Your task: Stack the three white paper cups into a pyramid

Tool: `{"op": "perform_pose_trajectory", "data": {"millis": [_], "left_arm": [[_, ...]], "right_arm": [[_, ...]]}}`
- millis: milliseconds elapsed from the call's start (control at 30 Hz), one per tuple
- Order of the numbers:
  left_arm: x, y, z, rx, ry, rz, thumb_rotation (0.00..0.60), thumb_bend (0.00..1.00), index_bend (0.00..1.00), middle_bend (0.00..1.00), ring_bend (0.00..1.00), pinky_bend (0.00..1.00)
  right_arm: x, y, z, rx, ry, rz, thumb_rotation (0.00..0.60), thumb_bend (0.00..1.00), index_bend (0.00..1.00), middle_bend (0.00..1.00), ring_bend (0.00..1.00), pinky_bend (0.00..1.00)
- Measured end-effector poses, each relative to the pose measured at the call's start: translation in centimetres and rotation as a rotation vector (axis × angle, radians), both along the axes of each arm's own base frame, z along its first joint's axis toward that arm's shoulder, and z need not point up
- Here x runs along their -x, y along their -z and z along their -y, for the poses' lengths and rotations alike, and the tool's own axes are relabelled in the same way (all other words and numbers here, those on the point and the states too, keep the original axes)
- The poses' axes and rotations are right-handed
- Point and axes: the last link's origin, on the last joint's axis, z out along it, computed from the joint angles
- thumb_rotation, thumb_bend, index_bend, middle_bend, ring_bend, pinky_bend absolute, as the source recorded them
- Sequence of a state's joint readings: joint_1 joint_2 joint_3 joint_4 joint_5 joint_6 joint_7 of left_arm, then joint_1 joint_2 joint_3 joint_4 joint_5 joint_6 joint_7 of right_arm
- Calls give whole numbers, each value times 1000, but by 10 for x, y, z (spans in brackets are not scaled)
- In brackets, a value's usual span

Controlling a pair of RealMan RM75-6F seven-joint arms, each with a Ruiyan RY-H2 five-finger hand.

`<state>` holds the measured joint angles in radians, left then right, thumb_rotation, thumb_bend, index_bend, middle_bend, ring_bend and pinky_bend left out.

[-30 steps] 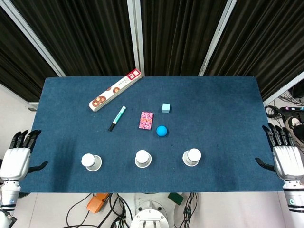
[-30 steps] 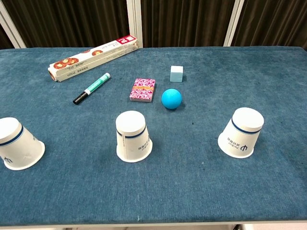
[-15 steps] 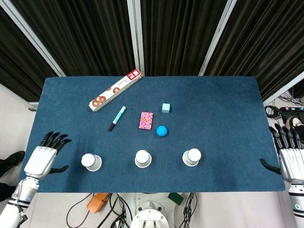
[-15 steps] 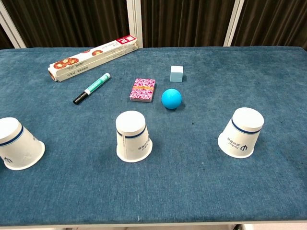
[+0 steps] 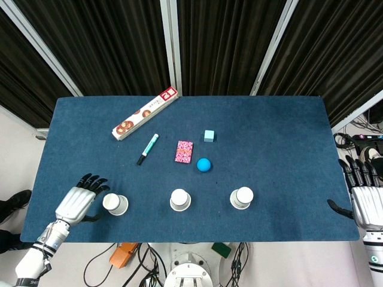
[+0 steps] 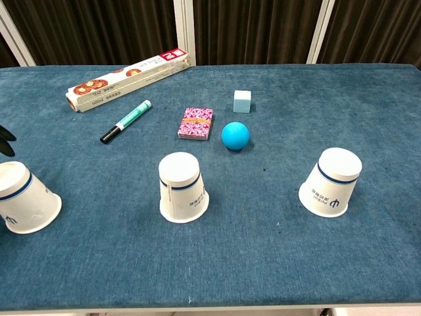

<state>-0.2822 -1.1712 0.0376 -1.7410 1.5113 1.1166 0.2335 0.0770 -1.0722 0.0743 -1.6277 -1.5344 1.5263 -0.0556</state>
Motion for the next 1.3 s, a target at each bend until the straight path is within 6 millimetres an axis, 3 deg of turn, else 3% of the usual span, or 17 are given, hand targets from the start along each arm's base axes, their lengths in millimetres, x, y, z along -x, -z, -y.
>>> {"op": "perform_pose_trajectory", "data": {"millis": [167,433,733,967,1300], "left_arm": [[2,5,-3,16,-12,0,600,263,279,136,86,14],[-4,13,-10,40,-1,51,600,358,415,194,104,13],[-41,21,-28,56,121,120,600,356,416,203,107,13],[-74,46,-49,108,182,135,600,354,417,203,107,13],[-99,66,-64,151,198,116,600,348,417,203,107,14]], "right_arm": [[1,1,0,-3,8,4,600,243,0,71,0,59],[3,2,-1,-3,12,11,600,243,0,71,0,59],[4,3,-2,-3,12,18,600,243,0,71,0,59],[7,2,-4,-1,22,24,600,243,0,71,0,59],[14,-1,-5,3,37,37,600,243,0,71,0,59]]}}
